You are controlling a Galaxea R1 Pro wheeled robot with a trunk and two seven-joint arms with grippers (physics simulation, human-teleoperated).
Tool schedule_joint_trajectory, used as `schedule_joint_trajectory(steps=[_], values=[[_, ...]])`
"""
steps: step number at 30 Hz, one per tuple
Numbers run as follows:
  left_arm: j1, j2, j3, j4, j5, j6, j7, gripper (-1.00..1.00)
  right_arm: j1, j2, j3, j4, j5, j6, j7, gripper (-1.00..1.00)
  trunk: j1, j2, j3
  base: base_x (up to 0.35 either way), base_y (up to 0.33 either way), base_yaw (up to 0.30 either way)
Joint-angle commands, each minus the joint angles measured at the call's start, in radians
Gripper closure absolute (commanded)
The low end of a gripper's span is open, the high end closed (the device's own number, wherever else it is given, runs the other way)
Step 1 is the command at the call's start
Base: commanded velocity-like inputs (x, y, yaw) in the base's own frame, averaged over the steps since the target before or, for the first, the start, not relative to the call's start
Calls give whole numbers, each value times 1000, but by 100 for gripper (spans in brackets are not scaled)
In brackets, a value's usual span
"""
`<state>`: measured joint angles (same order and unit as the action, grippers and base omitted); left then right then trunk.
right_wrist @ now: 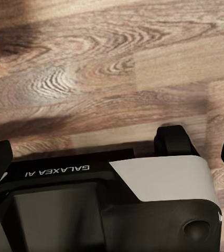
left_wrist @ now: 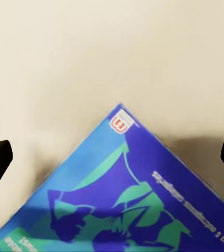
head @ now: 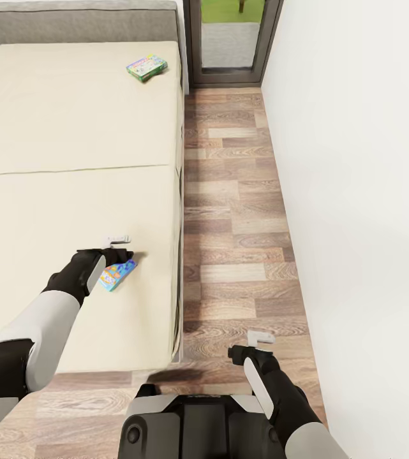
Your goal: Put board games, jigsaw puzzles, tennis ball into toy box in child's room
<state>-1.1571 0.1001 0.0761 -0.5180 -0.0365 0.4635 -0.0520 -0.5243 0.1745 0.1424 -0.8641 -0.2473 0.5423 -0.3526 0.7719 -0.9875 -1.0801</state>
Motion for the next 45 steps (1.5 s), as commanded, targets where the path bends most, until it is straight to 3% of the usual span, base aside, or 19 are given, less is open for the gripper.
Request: schedule_joint_trajectory(steps=[1,45], values=[[0,0,4,12,-13,9,-6,-100,0,0,2,-1,-10,2,-9,-100,0,0,-1,-76,0,0],[0,-3,4,12,-13,9,-5,-100,0,0,3,-1,-10,1,-9,-100,0,0,-1,-110,0,0]])
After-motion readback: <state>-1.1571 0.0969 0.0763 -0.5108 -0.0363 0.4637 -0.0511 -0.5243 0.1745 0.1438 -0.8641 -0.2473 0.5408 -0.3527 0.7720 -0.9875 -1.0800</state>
